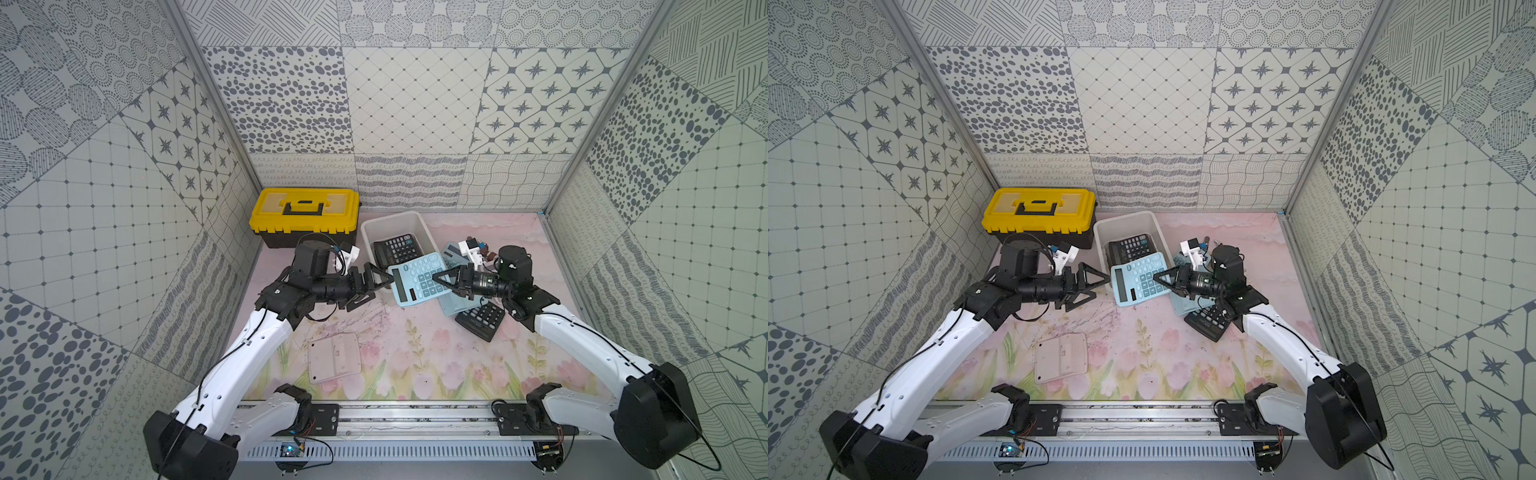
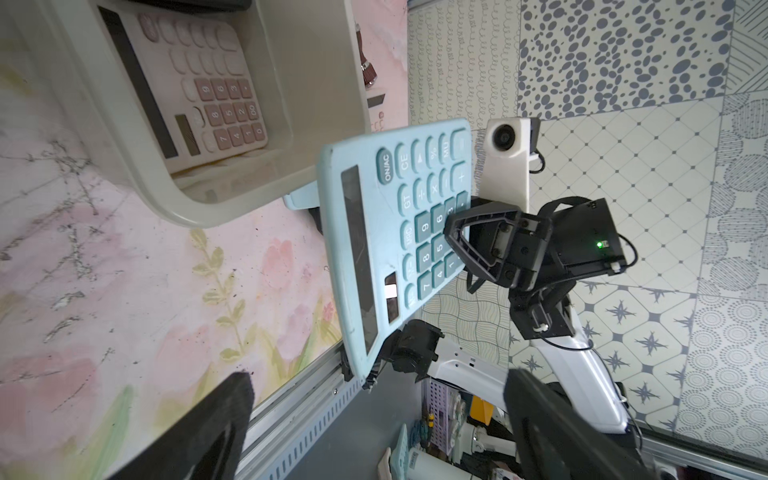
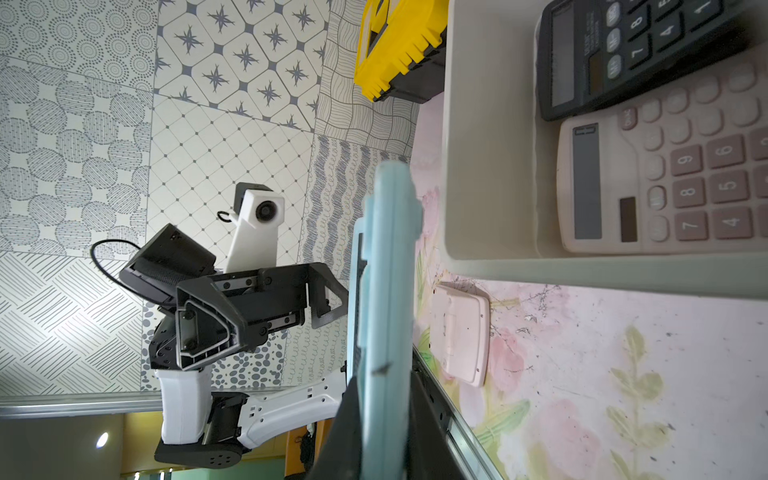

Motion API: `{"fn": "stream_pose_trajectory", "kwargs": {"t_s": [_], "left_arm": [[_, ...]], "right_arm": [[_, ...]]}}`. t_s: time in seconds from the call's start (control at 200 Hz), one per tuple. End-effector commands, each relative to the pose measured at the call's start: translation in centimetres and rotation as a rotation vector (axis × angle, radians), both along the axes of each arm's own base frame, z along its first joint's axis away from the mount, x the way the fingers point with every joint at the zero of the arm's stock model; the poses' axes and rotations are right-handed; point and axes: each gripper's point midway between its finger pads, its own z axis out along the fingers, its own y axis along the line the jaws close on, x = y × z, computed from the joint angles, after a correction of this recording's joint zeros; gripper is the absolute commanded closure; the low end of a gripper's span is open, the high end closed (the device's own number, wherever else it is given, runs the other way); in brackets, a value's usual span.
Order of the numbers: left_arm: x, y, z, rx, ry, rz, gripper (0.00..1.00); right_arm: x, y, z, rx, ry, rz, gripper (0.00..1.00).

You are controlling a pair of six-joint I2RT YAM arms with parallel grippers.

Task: Put the calculator in the storage box
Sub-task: Pick up the calculator at the center of the board, then place the calculator in the storage box.

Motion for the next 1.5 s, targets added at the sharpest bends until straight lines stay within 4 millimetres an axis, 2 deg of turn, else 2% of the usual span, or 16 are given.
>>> {"fn": "stream_pose_trajectory", "kwargs": {"t_s": [0.0, 0.26, 0.405, 0.58, 0.72, 0.905, 1.181, 1.381, 1.496], "left_arm": [[0.1, 3.6, -1.4, 0.2, -0.056, 0.136, 0.0], [-0.5, 4.7, -2.5, 0.249, -0.05, 0.169, 0.0], [-0.5, 4.9, -2.7, 0.257, -0.05, 0.174, 0.0], [-0.5, 5.1, -2.9, 0.273, -0.056, 0.177, 0.0], [-0.4, 5.1, -3.3, 0.28, -0.05, 0.175, 0.0], [-0.5, 5.1, -3.6, 0.278, -0.053, 0.172, 0.0], [0.0, 4.7, -3.7, 0.275, -0.047, 0.161, 0.0], [0.0, 4.8, -3.9, 0.272, -0.043, 0.166, 0.0], [0.1, 4.8, -4.0, 0.276, -0.041, 0.167, 0.0]], "right_arm": [[1.8, 0.3, 1.7, -0.025, -0.085, -0.008, 0.95], [6.1, 0.9, 0.9, -0.193, -0.088, -0.033, 0.95], [8.0, 1.0, -1.2, -0.299, -0.055, -0.035, 0.95], [9.5, 1.8, -3.0, -0.339, -0.023, -0.012, 0.95], [10.2, 2.8, -4.1, -0.368, -0.007, 0.006, 0.95], [10.7, 4.3, -7.2, -0.425, 0.041, 0.036, 0.96], [10.9, 5.8, -10.4, -0.508, 0.067, 0.045, 0.94], [10.6, 5.8, -12.0, -0.557, 0.092, 0.042, 0.86], [10.6, 5.4, -11.6, -0.58, 0.083, 0.032, 0.75]]}}
